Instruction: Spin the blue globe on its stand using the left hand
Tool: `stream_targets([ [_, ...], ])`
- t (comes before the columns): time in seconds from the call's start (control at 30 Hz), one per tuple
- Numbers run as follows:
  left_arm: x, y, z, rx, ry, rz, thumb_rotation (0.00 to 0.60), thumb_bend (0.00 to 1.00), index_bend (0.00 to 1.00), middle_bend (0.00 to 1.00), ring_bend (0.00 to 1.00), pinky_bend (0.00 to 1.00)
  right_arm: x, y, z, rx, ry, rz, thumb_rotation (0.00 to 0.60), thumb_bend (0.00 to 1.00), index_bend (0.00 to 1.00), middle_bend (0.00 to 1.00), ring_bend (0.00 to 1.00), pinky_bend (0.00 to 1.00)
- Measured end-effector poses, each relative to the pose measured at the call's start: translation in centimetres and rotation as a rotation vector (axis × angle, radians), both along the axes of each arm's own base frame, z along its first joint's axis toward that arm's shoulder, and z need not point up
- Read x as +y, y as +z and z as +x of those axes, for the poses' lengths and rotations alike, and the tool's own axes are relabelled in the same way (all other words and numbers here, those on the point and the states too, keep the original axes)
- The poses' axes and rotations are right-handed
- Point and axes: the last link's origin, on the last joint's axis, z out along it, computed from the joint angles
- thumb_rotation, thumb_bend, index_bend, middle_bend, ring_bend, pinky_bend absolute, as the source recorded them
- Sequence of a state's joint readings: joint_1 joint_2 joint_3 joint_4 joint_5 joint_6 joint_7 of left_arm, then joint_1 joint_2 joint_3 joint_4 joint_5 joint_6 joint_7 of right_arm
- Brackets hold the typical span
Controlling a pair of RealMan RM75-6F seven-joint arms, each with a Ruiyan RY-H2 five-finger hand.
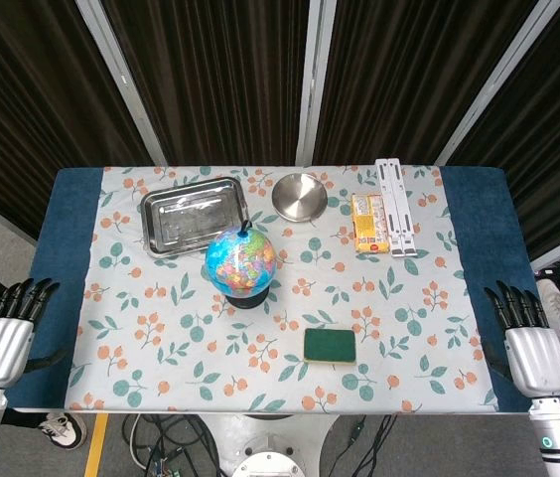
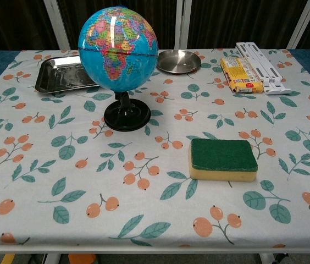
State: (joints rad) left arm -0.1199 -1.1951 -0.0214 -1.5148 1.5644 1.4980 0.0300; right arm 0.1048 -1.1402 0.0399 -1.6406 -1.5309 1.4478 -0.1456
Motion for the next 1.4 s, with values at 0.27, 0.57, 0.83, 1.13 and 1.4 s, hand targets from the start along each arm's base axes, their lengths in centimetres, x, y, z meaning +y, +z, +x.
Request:
stream_targets([
  [0.27,0.2,0.0,0.3,0.002,-0.008,-0.002,0.600,0.02,0.09,0.08,0.01,0.09,0.0,0.1,-0.1,0.002,-0.005,-0.001,0.600,0.29,0.00,0.00,0.00,0.00],
  [0.57,1.9,-1.0,3.8,0.010,-0.142,-0.054,0.600,0.02,0.09,0.08,0.01,0.09,0.2,0.1,-0.5,0.007,-0.013,0.007,0.600,0.29,0.00,0.00,0.00,0.00],
  [0.83,5.4,-3.0,10.1,-0.011,-0.365,-0.117,0.600,0.02,0.09,0.08,0.01,0.09,0.1,-0.4,-1.4,0.007,-0.034,0.024,0.600,0.29,0.00,0.00,0.00,0.00],
  [1.13,7.7,-6.1,15.6,-0.048,-0.524,-0.173,0.600,0.02,0.09,0.08,0.01,0.09,0.2,-0.2,-1.9,0.007,-0.044,0.020,0.600,0.29,0.00,0.00,0.00,0.00],
  [1.4,9.0,-7.7,18.4,-0.047,-0.598,-0.223,0.600,0.02,0.09,0.08,0.01,0.09,0.1,-0.5,-1.9,0.002,-0.043,0.031,0.600,0.29,0.00,0.00,0.00,0.00],
])
